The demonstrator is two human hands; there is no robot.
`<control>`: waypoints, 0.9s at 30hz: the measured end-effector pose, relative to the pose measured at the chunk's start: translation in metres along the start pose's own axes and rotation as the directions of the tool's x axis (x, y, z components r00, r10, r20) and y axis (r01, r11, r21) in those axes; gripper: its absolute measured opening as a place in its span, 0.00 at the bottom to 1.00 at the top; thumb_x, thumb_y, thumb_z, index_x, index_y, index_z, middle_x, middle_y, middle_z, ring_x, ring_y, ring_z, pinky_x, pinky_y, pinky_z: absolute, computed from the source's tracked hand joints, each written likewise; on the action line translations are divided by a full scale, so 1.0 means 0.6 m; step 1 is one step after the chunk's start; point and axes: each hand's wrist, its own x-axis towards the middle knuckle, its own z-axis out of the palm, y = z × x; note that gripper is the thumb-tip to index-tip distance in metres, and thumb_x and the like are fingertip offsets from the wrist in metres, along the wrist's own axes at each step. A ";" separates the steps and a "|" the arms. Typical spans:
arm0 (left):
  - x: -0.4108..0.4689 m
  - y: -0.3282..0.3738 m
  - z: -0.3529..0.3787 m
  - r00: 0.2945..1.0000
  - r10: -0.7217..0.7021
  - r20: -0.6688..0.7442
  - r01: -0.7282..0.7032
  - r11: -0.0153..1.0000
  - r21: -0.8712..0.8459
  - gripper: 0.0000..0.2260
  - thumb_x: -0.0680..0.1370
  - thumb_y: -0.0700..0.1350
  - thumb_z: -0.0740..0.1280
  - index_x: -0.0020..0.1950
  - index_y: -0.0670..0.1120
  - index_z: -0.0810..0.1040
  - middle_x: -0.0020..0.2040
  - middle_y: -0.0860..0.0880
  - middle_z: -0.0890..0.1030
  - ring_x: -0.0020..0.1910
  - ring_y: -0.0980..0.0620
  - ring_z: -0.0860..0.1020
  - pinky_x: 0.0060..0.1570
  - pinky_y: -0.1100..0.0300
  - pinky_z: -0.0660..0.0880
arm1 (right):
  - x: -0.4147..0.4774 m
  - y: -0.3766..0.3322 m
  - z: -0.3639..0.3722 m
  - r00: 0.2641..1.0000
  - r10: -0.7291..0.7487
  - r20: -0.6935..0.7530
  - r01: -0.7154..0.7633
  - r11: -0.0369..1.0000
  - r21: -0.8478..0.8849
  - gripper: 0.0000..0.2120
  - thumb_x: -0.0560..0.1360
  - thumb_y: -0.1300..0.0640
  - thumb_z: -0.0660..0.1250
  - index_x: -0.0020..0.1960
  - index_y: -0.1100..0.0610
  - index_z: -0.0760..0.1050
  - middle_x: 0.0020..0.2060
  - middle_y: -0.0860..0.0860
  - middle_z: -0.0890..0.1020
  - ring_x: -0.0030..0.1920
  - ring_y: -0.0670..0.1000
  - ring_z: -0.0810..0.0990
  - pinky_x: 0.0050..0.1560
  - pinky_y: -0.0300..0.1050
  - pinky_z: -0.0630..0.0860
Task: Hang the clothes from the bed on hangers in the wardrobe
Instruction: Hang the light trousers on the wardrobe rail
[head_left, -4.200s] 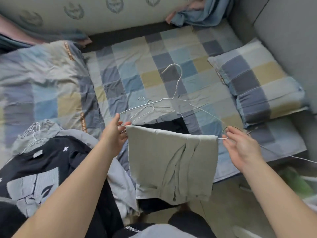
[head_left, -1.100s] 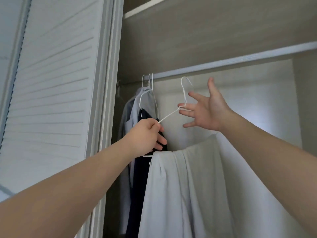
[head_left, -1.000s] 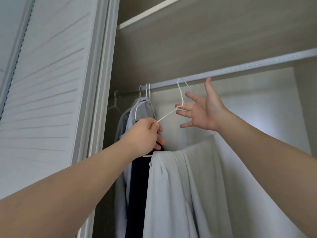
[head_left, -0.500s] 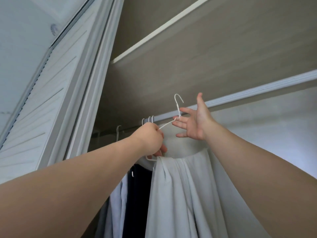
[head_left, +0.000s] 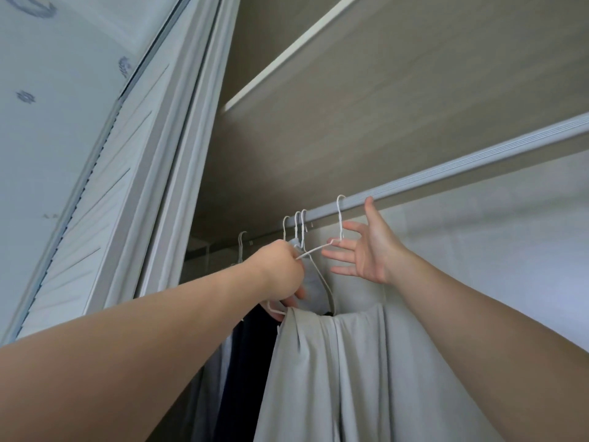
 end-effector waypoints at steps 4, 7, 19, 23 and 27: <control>0.002 -0.004 -0.005 0.993 0.116 -0.020 -0.109 0.971 0.213 0.12 0.84 0.44 0.57 0.56 0.40 0.77 0.48 0.41 0.85 0.44 0.42 0.85 0.42 0.52 0.83 | 0.011 0.021 -0.010 0.877 -0.424 -0.224 0.188 0.733 -0.654 0.26 0.77 0.31 0.50 0.59 0.50 0.70 0.51 0.53 0.83 0.53 0.56 0.81 0.55 0.51 0.75; 0.002 -0.010 -0.005 0.941 0.326 -0.090 -0.183 0.716 0.674 0.06 0.81 0.44 0.59 0.51 0.46 0.75 0.50 0.45 0.81 0.43 0.43 0.77 0.40 0.52 0.73 | 0.020 0.055 -0.013 0.789 -0.596 -0.146 0.262 0.543 -0.798 0.28 0.79 0.36 0.51 0.72 0.52 0.65 0.67 0.53 0.72 0.69 0.55 0.69 0.68 0.53 0.65; 0.011 -0.039 0.013 0.943 0.329 -0.043 -0.090 0.377 0.922 0.26 0.79 0.46 0.63 0.77 0.53 0.64 0.80 0.46 0.57 0.76 0.40 0.55 0.72 0.44 0.57 | 0.091 0.128 0.055 0.957 -0.287 -0.035 0.191 0.717 -0.670 0.38 0.77 0.29 0.49 0.80 0.49 0.51 0.79 0.49 0.55 0.78 0.53 0.56 0.74 0.53 0.54; 0.012 -0.050 0.006 0.979 0.204 0.000 -0.109 0.524 0.845 0.34 0.78 0.42 0.65 0.80 0.57 0.53 0.79 0.46 0.57 0.71 0.42 0.65 0.61 0.47 0.70 | 0.111 0.140 0.070 0.971 -0.240 -0.002 0.178 0.724 -0.666 0.33 0.77 0.30 0.52 0.74 0.49 0.65 0.74 0.50 0.66 0.72 0.55 0.67 0.63 0.48 0.63; 0.006 -0.067 -0.002 0.968 0.247 -0.041 -0.101 0.538 0.837 0.32 0.79 0.40 0.64 0.80 0.49 0.54 0.76 0.46 0.64 0.70 0.44 0.68 0.56 0.49 0.73 | 0.119 0.139 0.076 0.976 -0.211 0.044 0.188 0.737 -0.649 0.31 0.77 0.31 0.53 0.72 0.49 0.68 0.73 0.51 0.68 0.71 0.55 0.68 0.67 0.50 0.64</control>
